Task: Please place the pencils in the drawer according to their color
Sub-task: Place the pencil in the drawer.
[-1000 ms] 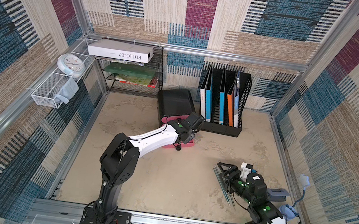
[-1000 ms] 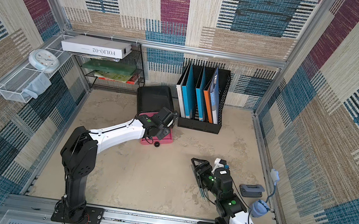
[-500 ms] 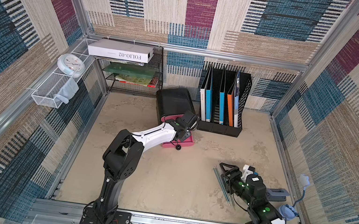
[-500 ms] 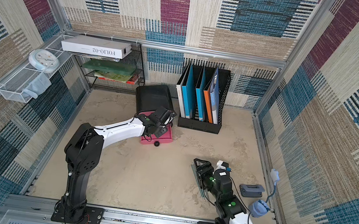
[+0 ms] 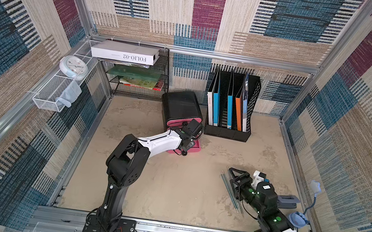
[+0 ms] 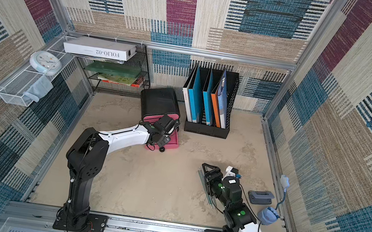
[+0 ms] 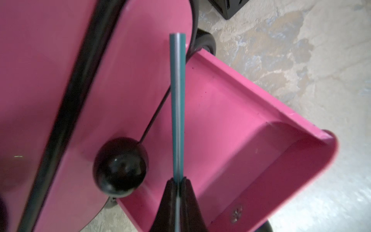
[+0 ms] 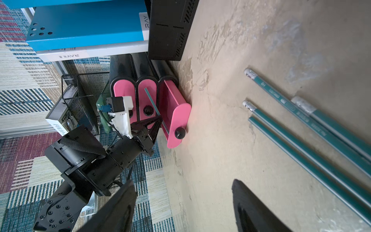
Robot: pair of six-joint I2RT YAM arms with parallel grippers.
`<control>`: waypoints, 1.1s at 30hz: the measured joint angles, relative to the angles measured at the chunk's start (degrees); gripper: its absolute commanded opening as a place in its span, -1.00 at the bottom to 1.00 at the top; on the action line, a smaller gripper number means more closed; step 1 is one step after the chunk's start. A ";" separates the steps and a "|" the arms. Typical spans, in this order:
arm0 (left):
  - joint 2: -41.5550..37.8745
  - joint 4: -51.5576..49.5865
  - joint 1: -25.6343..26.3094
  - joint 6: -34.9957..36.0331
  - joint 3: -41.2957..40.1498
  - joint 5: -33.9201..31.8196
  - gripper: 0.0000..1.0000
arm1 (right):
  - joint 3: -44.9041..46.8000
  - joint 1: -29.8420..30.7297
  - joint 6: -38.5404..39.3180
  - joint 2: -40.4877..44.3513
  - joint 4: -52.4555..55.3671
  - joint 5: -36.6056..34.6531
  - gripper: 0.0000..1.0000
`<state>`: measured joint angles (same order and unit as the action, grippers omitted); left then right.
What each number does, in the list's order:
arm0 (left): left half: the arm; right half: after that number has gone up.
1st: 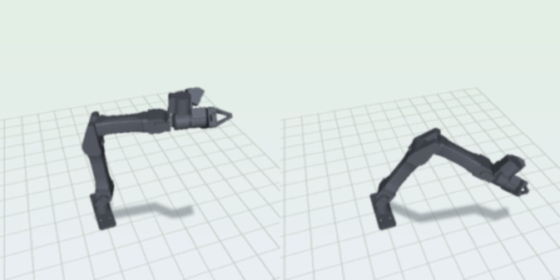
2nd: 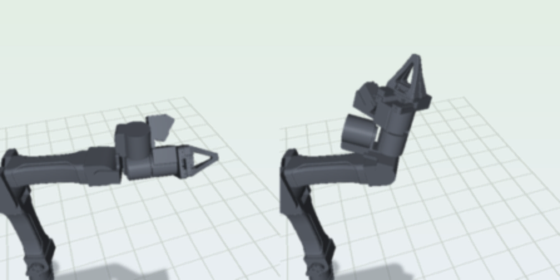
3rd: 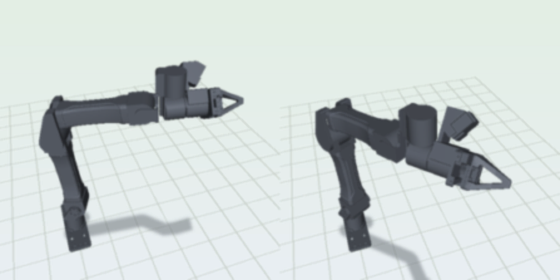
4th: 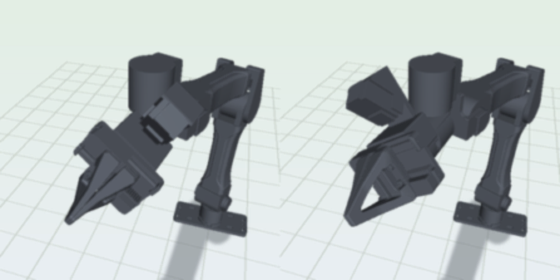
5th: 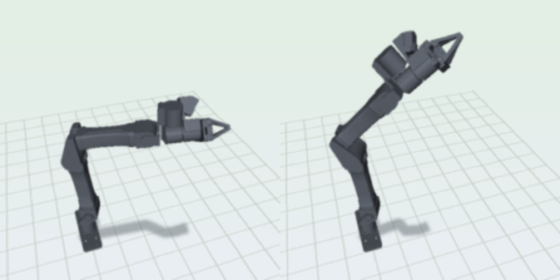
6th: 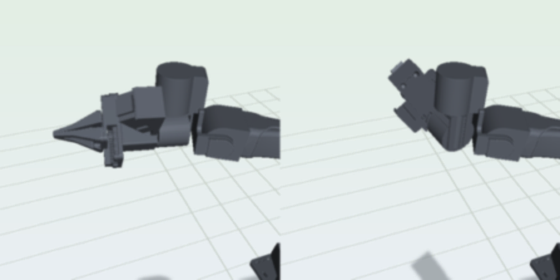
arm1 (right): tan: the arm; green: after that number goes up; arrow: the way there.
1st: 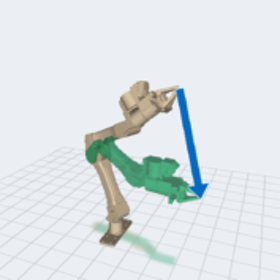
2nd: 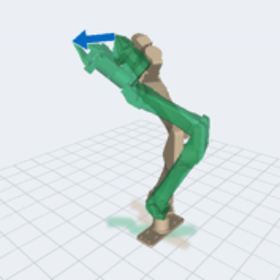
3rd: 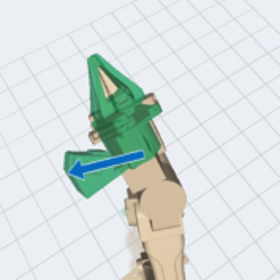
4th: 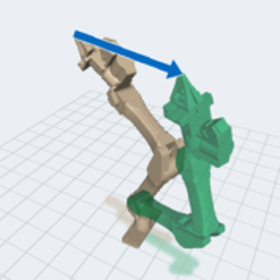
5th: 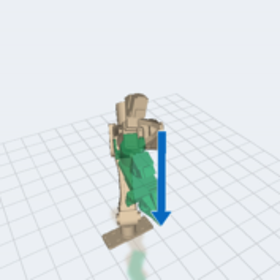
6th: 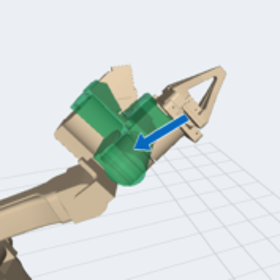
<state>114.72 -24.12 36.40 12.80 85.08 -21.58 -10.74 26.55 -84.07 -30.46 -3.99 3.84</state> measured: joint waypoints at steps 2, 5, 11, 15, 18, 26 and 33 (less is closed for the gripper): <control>-0.09 -0.11 0.50 -0.42 -0.68 -0.26 -1.00 | 0.07 0.00 -0.09 0.66 0.52 -0.15 0.58; -0.52 -0.87 1.40 -1.03 -1.66 -0.83 -1.00 | 0.35 0.02 -0.24 1.68 1.33 -0.24 0.58; -1.31 -1.92 3.26 -2.38 -3.23 -1.40 -1.00 | 1.18 0.02 -0.63 2.86 1.62 -0.61 0.58; -1.33 -2.75 3.43 -3.54 -3.30 -1.66 -0.75 | 1.38 0.02 -0.68 2.89 1.73 -0.63 0.58; -1.09 -3.65 3.30 -4.09 -2.51 -2.36 -0.45 | 1.38 0.02 -0.70 3.08 1.77 -0.63 0.58; 0.61 -6.75 3.04 -5.57 0.13 -2.71 -0.19 | 1.07 0.02 -0.87 3.10 2.34 -1.03 0.60; 0.59 -8.07 2.93 -6.64 2.38 -2.91 -0.14 | 0.33 0.04 -0.74 2.67 2.43 -1.25 0.59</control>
<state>115.31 -32.18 39.33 6.15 87.46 -24.49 -10.41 26.59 -84.82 -27.79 -1.56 2.59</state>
